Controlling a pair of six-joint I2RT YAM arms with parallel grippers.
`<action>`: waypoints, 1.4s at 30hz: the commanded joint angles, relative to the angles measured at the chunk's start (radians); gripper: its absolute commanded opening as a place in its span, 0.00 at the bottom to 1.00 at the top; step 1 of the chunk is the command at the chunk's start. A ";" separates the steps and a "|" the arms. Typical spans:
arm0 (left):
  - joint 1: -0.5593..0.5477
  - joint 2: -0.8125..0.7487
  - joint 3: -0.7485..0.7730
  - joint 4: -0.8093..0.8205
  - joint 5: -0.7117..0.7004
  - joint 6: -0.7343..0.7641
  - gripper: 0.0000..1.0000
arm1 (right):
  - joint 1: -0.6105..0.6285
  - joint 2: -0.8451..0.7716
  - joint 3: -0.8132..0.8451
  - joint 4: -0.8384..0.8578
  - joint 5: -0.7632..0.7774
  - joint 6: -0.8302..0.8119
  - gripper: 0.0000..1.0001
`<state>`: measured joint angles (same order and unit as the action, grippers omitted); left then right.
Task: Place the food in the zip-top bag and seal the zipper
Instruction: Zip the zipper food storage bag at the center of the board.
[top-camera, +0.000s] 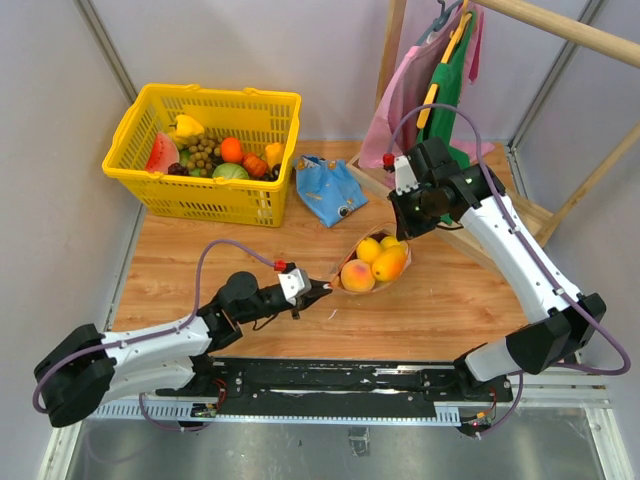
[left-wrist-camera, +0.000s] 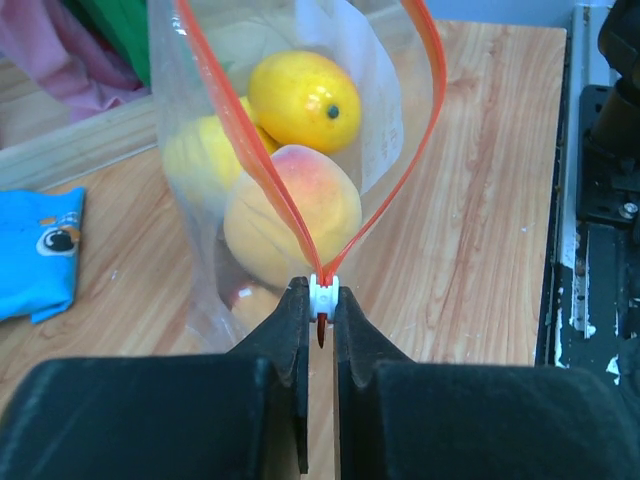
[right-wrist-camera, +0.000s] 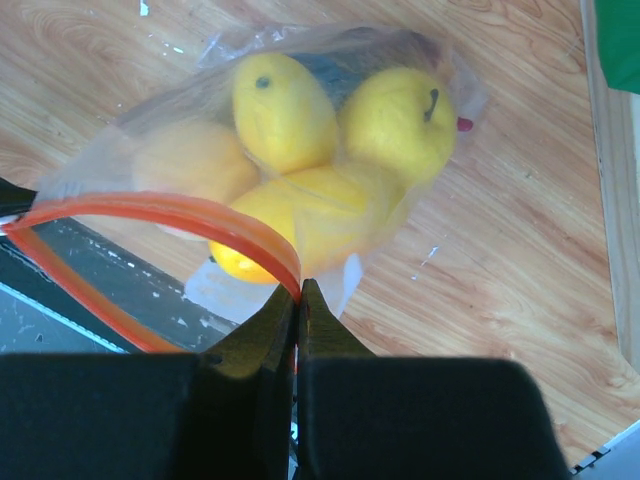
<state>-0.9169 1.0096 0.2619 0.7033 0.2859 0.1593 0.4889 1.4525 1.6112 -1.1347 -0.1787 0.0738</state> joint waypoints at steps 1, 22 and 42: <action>-0.007 -0.104 0.051 -0.144 -0.078 -0.051 0.00 | -0.046 -0.029 -0.021 -0.009 -0.010 -0.015 0.01; -0.002 -0.044 0.757 -1.115 -0.084 -0.314 0.00 | -0.081 -0.037 -0.101 0.071 -0.025 -0.119 0.22; 0.006 0.102 1.021 -1.381 -0.077 -0.236 0.00 | -0.060 -0.469 -0.385 0.671 -0.653 -0.430 0.89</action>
<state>-0.9165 1.1030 1.2388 -0.6651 0.1864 -0.0940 0.4187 1.0161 1.2778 -0.6762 -0.6144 -0.2676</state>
